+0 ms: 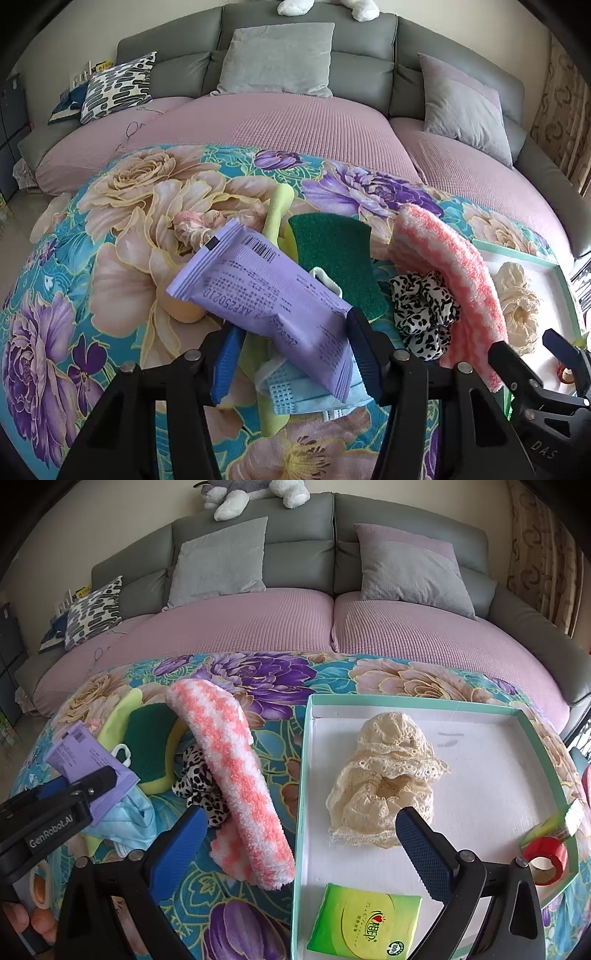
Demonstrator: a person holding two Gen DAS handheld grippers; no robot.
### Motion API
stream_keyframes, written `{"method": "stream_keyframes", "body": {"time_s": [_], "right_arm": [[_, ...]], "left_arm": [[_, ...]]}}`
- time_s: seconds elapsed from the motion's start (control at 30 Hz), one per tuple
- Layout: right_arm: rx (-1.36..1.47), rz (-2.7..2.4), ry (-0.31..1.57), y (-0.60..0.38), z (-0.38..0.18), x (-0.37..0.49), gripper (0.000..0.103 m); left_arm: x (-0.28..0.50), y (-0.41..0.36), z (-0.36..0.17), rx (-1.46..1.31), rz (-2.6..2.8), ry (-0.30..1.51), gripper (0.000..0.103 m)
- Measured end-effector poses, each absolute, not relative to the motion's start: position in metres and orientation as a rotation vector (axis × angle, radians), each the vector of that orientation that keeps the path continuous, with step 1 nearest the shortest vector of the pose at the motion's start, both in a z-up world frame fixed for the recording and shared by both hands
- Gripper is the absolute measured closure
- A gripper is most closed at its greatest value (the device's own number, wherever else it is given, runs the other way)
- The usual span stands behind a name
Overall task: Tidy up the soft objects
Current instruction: 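Lower the left tool onto the purple packet and close it, then lift the purple packet with the left tool while the right tool grasps the pink striped towel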
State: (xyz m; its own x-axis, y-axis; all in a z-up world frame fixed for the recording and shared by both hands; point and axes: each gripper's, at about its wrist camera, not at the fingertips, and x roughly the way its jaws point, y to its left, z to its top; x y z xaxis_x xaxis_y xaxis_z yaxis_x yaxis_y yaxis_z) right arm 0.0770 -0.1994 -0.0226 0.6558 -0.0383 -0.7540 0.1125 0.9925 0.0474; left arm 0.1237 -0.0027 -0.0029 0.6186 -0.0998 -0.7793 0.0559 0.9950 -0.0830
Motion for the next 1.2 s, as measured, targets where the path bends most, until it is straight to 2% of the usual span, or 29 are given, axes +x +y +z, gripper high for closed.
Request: {"method": "stream_keyframes", "body": {"time_s": [0.03,0.1,0.17,0.3,0.43,0.67,0.9,1.0,1.17,1.2], "right_arm": [[0.092,-0.085,0.853,-0.199,-0.023,0.077,0.0],[0.09,-0.083,0.852,-0.198,-0.023,0.077,0.0],[0.09,-0.083,0.854,-0.198,-0.023,0.077,0.0],[0.091,-0.08,0.847,-0.197,-0.024,0.078,0.0],[0.091,-0.089,0.818,-0.197,-0.021,0.078,0.0],[0.107,-0.064,0.773,-0.192,-0.014,0.083,0.0],[0.059,-0.004,0.767,-0.175,-0.017,0.095,0.023],[0.046,0.003,0.77,-0.171,-0.02,0.101,0.036],[0.042,0.014,0.79,-0.17,-0.028,0.11,0.05],[0.043,0.015,0.793,-0.169,-0.029,0.111,0.058]], "left_arm": [[0.123,-0.002,-0.001,-0.057,-0.095,0.891,0.062],[0.123,0.001,0.0,-0.07,-0.102,0.882,0.069],[0.122,0.002,0.002,-0.073,-0.103,0.872,0.07],[0.121,0.008,0.007,-0.1,-0.118,0.841,0.087],[0.121,0.011,0.01,-0.108,-0.122,0.824,0.093],[0.119,0.023,0.018,-0.152,-0.139,0.786,0.094],[0.118,0.036,0.028,-0.185,-0.134,0.747,0.094],[0.12,0.039,0.027,-0.19,-0.133,0.75,0.094],[0.125,0.04,0.023,-0.19,-0.135,0.762,0.094],[0.126,0.04,0.022,-0.189,-0.136,0.764,0.094]]}}
